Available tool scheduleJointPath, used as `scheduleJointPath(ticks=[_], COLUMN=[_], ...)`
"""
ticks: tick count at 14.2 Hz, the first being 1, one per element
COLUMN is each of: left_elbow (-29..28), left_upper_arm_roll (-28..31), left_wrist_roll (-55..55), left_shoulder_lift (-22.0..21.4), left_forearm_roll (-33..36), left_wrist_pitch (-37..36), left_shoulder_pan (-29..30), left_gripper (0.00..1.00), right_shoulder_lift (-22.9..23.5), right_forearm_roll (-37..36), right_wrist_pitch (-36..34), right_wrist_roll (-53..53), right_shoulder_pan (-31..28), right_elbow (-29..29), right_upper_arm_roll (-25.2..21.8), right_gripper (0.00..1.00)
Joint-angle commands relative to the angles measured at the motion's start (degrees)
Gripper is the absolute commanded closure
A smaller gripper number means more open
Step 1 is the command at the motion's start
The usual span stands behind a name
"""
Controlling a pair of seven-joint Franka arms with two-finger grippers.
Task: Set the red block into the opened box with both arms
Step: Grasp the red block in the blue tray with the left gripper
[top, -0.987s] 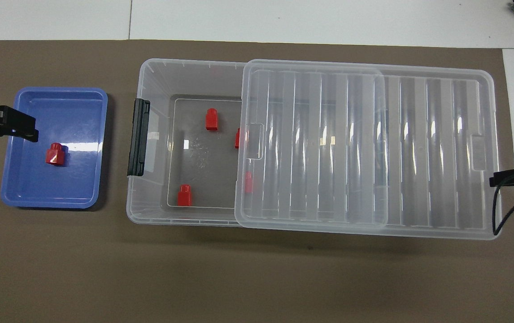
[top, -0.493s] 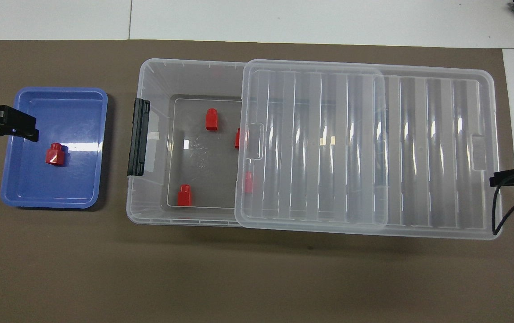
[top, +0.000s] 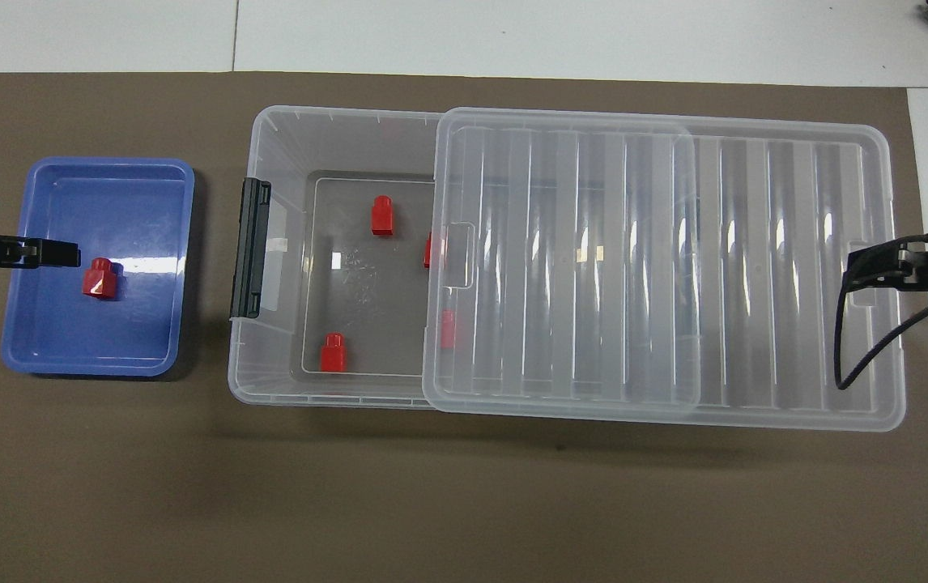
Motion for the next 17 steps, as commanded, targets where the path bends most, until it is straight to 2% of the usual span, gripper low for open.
scheduleJointPath(ticks=[1,4,7,10,12,14,16,17], left_elbow=[-5.1,-5.4,-7.3,-8.0,-8.1,-9.4,-10.4,-10.6], left_upper_arm_roll=[-0.3,-0.3,-0.3,-0.3,-0.3,-0.3,-0.3,-0.3], left_wrist_roll=[3.6,3.8,3.9,3.9,3.9,3.9,3.9,3.8], left_shoulder_lift=[2.6,7.5,8.4,10.7,11.1,11.0,10.7,10.6], left_forearm_roll=[-0.5,-0.5,-0.4,-0.4,-0.4,-0.5,-0.5,-0.5], left_wrist_pitch=[9.8,15.3,18.1,21.5,22.0,22.2,22.3,22.1], left_shoulder_pan=[1.9,2.0,2.3,3.2,3.3,3.5,4.0,4.0], left_gripper=[0.00,0.00,0.00,0.00,0.02,0.17,0.35,0.48], right_shoulder_lift=[2.2,4.7,6.0,5.9,5.1,4.0,3.5,3.5], right_forearm_roll=[-0.1,-0.8,-0.8,-0.6,0.0,0.1,0.1,0.2], right_wrist_pitch=[-4.8,-8.7,-12.2,-12.3,-12.5,-12.5,-12.3,-12.3], right_wrist_roll=[7.0,9.3,9.0,8.5,4.4,3.3,2.8,2.7], right_shoulder_pan=[3.9,6.3,5.2,4.9,3.1,2.6,1.8,1.7], right_elbow=[6.8,12.3,15.3,14.7,13.2,11.1,10.2,10.2], right_upper_arm_roll=[0.0,-0.1,-0.6,-0.8,-0.8,-0.9,-0.9,-0.8], right_gripper=[0.00,0.00,0.00,0.00,0.00,0.00,0.00,0.00])
